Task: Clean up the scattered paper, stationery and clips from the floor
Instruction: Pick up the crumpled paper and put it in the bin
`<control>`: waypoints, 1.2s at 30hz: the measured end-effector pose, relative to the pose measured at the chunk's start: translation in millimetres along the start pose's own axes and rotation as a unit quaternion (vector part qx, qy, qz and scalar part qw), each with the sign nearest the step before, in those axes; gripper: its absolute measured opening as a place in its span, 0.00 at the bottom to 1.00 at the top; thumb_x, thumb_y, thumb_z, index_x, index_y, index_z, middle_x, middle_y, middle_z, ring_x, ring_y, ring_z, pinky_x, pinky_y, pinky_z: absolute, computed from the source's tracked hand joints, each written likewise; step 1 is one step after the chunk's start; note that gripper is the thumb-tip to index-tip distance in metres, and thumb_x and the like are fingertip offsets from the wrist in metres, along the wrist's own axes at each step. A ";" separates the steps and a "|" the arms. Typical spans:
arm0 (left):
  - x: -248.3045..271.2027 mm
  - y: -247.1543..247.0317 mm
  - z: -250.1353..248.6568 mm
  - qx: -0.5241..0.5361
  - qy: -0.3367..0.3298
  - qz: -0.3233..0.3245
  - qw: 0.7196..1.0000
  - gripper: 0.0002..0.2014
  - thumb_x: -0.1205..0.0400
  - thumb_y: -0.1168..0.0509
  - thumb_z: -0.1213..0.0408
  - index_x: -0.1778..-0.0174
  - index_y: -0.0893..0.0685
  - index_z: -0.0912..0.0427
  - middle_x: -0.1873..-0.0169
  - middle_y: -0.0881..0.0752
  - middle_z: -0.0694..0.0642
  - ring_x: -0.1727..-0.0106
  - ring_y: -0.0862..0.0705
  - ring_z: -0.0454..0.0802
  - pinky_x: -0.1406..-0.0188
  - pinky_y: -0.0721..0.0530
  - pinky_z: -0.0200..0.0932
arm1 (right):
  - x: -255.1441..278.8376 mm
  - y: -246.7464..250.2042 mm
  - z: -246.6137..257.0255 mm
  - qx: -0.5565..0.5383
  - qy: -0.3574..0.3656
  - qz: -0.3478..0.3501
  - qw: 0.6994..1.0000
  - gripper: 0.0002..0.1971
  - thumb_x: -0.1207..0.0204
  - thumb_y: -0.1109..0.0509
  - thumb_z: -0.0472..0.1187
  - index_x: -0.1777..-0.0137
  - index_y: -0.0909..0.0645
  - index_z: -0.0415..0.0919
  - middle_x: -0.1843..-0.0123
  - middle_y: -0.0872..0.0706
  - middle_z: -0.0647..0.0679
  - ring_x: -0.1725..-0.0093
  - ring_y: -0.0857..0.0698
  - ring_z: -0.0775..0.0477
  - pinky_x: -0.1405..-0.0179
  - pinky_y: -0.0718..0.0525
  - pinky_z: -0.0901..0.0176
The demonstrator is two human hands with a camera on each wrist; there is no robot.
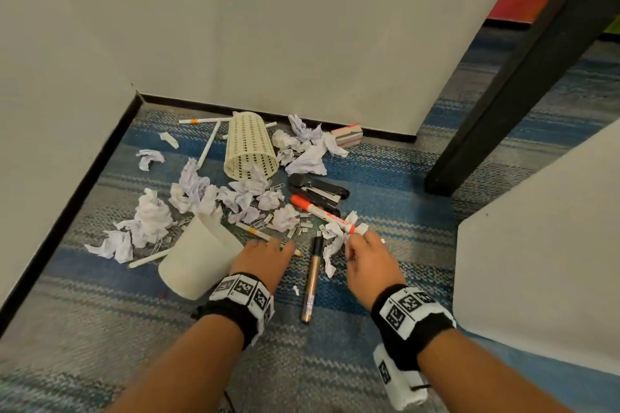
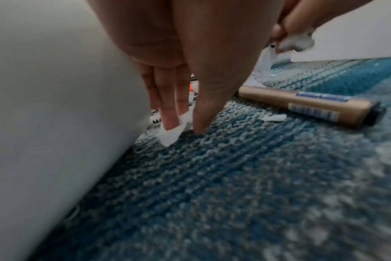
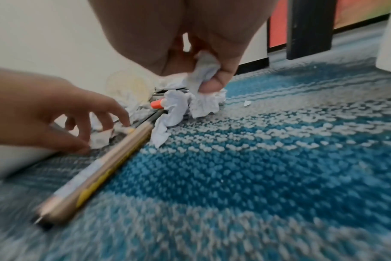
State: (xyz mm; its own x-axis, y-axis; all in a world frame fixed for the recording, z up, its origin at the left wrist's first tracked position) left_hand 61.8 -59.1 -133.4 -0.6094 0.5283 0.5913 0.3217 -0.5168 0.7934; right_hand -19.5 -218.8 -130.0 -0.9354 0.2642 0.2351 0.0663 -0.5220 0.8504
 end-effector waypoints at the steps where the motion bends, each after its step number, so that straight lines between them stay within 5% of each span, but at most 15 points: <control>1: -1.0 1.5 1.0 0.005 -0.003 0.000 1.000 0.33 0.20 0.42 0.73 0.21 0.48 0.56 0.28 0.28 0.63 0.31 0.25 0.63 0.29 0.32 0.54 | -3.5 2.8 -2.1 -0.008 -0.014 -0.024 1.000 0.09 0.29 0.39 0.31 0.51 0.26 0.42 0.48 0.26 0.44 0.49 0.22 0.40 0.49 0.23 0.53; 5: -2.6 13.4 2.4 0.032 -0.005 -0.042 0.999 0.33 0.21 0.40 0.71 0.21 0.48 0.57 0.31 0.24 0.60 0.30 0.27 0.60 0.28 0.33 0.54 | -15.0 3.2 -16.6 0.026 -0.077 0.004 0.997 0.20 0.27 0.36 0.44 0.34 0.30 0.45 0.37 0.29 0.42 0.39 0.25 0.40 0.37 0.22 0.48; 8: 0.7 33.5 -9.3 0.073 -0.028 -0.127 0.989 0.20 0.17 0.47 0.62 0.28 0.35 0.57 0.34 0.26 0.57 0.31 0.30 0.57 0.30 0.32 0.52 | -12.5 2.2 -26.7 0.053 -0.091 0.037 0.994 0.17 0.22 0.39 0.50 0.37 0.26 0.44 0.35 0.30 0.42 0.37 0.26 0.41 0.34 0.23 0.50; 10: 0.0 46.1 -23.4 0.111 -0.043 -0.148 0.982 0.16 0.18 0.48 0.58 0.36 0.28 0.58 0.38 0.26 0.58 0.35 0.29 0.56 0.36 0.28 0.51 | -4.6 4.9 -27.7 0.022 -0.087 0.016 0.996 0.11 0.22 0.39 0.48 0.47 0.25 0.42 0.42 0.28 0.43 0.42 0.25 0.43 0.39 0.24 0.53; 13: -14.0 54.8 -42.1 0.190 0.018 -0.153 0.970 0.20 0.20 0.48 0.47 0.41 0.26 0.57 0.41 0.24 0.57 0.40 0.23 0.57 0.48 0.22 0.52 | 11.3 10.1 -21.0 -0.036 -0.061 -0.021 0.997 0.06 0.25 0.38 0.40 0.60 0.33 0.43 0.56 0.29 0.48 0.55 0.28 0.46 0.56 0.32 0.57; 16: -32.9 50.7 -56.8 0.184 0.063 -0.139 0.971 0.27 0.25 0.42 0.36 0.37 0.29 0.52 0.40 0.24 0.56 0.41 0.21 0.58 0.50 0.20 0.54 | 25.3 13.5 -15.8 -0.086 -0.056 -0.014 0.995 0.07 0.25 0.39 0.34 0.58 0.35 0.43 0.62 0.25 0.47 0.62 0.25 0.44 0.63 0.31 0.56; 21: -38.7 42.9 -60.0 0.149 0.088 -0.133 0.976 0.21 0.21 0.39 0.48 0.34 0.26 0.54 0.38 0.23 0.58 0.37 0.22 0.58 0.42 0.21 0.55 | 35.6 27.0 -15.0 -0.090 -0.024 -0.022 0.995 0.19 0.23 0.43 0.29 0.38 0.22 0.48 0.47 0.18 0.41 0.47 0.20 0.41 0.48 0.25 0.56; 24: -21.9 51.3 -54.4 0.184 0.045 -0.163 0.968 0.19 0.19 0.42 0.50 0.36 0.27 0.55 0.40 0.24 0.57 0.38 0.23 0.58 0.42 0.23 0.54 | 43.4 45.4 -9.1 -0.105 -0.033 -0.047 0.993 0.15 0.24 0.44 0.32 0.48 0.17 0.43 0.51 0.20 0.42 0.46 0.22 0.42 0.49 0.31 0.58; 28: 19.9 91.6 -33.1 0.287 -0.007 -0.250 0.925 0.13 0.21 0.40 0.54 0.47 0.29 0.58 0.54 0.24 0.56 0.52 0.23 0.57 0.55 0.25 0.49 | 65.4 86.2 16.2 -0.153 0.012 -0.137 0.979 0.13 0.32 0.48 0.53 0.62 0.29 0.45 0.63 0.30 0.54 0.60 0.30 0.53 0.59 0.36 0.61; 32: 62.5 141.5 -5.7 0.280 -0.028 -0.281 0.918 0.09 0.19 0.41 0.56 0.48 0.33 0.52 0.68 0.23 0.49 0.68 0.23 0.51 0.68 0.27 0.45 | 91.3 138.0 52.4 -0.155 0.099 -0.170 0.968 0.15 0.23 0.44 0.57 0.63 0.33 0.46 0.64 0.34 0.56 0.64 0.32 0.60 0.65 0.40 0.63; 36: 104.0 200.1 3.5 0.266 -0.097 -0.368 0.886 0.13 0.17 0.49 0.54 0.38 0.34 0.49 0.53 0.23 0.50 0.68 0.22 0.50 0.63 0.22 0.47 | 116.8 207.1 77.7 -0.177 0.154 -0.196 0.952 0.06 0.17 0.43 0.43 0.45 0.26 0.48 0.50 0.24 0.56 0.56 0.27 0.67 0.54 0.30 0.77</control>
State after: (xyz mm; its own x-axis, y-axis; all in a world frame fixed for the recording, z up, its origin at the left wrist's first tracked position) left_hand 65.3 -105.2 87.3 -0.6760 0.7231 -0.1423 0.2164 0.3794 0.8996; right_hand -88.0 -233.0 110.1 -0.9251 0.2733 -0.2635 -0.3794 -0.6872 0.6195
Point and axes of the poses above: each hand's wrist, its own x-axis away from the middle knuckle, its own y-axis out of the back of the hand, z = x × y, the point moved 3 cm from there along -x, towards the middle knuckle
